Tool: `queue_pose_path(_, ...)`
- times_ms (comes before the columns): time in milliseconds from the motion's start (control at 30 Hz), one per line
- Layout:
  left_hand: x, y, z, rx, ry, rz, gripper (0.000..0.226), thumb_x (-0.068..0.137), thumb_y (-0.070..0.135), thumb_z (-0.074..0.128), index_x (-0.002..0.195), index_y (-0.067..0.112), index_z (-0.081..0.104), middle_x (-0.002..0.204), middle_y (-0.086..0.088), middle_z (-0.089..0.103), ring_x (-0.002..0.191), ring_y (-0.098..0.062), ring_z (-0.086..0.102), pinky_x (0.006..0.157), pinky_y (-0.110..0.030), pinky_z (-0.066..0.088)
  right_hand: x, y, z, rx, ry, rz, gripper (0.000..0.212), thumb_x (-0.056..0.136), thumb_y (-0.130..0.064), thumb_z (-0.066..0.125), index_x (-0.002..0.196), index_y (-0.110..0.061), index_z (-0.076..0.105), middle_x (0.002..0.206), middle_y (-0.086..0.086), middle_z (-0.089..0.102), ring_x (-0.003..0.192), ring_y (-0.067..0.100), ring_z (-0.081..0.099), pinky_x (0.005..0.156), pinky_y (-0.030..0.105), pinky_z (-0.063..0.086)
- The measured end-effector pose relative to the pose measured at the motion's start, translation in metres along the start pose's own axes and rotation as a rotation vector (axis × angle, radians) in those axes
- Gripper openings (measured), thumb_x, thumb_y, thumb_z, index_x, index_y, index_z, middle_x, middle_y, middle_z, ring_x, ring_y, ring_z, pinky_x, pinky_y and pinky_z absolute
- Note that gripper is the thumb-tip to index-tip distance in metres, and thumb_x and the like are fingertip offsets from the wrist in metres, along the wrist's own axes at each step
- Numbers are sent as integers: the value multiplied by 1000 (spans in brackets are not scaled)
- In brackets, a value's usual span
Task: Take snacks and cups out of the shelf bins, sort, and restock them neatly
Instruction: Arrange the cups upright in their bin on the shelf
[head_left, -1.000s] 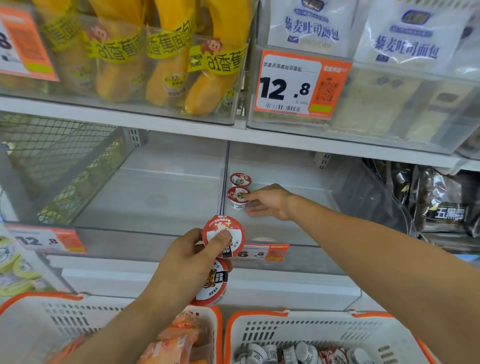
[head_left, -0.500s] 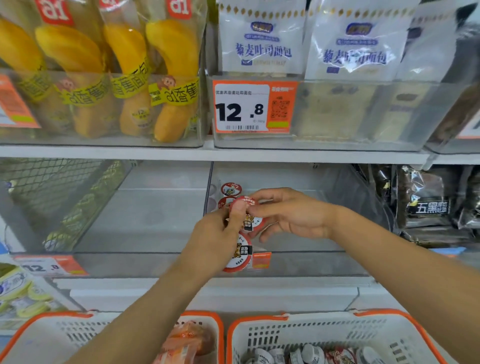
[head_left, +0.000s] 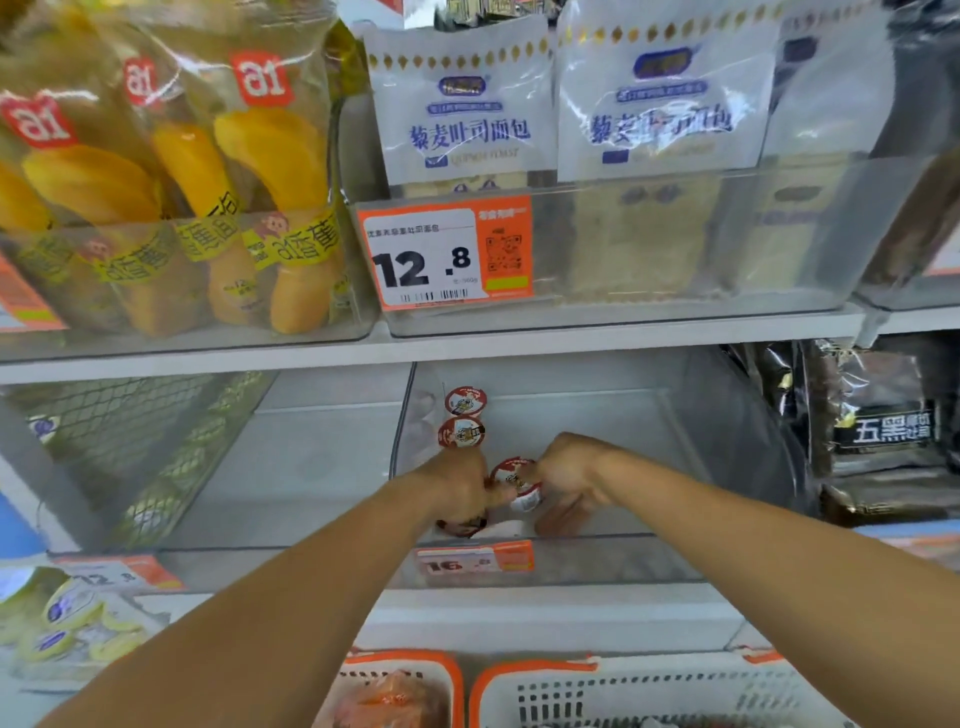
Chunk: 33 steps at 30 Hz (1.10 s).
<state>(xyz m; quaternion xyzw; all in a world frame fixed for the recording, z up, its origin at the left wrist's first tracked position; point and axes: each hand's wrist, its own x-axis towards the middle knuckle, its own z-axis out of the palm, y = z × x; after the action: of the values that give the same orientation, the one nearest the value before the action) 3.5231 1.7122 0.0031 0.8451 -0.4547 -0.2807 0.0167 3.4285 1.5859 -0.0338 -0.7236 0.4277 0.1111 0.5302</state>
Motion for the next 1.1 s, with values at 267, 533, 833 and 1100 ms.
queue_pose_path(267, -3, -5, 4, 148, 42, 26, 39, 96, 38, 62, 121, 9, 62, 117, -10, 67, 106, -25, 62, 83, -26, 48, 17, -7, 26, 59, 134, -61, 37, 99, -34, 60, 113, -1, 64, 110, 19, 71, 97, 34, 70, 91, 43, 57)
queue_pose_path(533, -27, -5, 6, 125, 80, 128, 28, 101, 25, 54, 122, 9, 60, 110, -10, 63, 94, -22, 56, 76, -27, 40, 8, -25, 39, 270, -21, -91, 14, 95, -12, 64, 107, -9, 71, 105, 19, 74, 88, 31, 74, 79, 43, 63)
queue_pose_path(833, -21, -4, 4, 93, -28, 131, 36, 95, 40, 63, 102, 5, 71, 101, -10, 68, 97, -27, 63, 78, -31, 47, -19, -26, 21, -212, -160, 66, 23, 98, -25, 60, 110, -7, 68, 83, 7, 64, 66, 18, 61, 74, 35, 57)
queue_pose_path(1100, -20, -6, 7, 47, 48, 73, 38, 93, 46, 61, 105, 10, 59, 110, -10, 59, 102, -27, 57, 88, -36, 49, -14, -9, 12, -92, -267, 83, 16, 91, -9, 66, 105, 0, 68, 84, 13, 64, 59, 21, 63, 71, 35, 58)
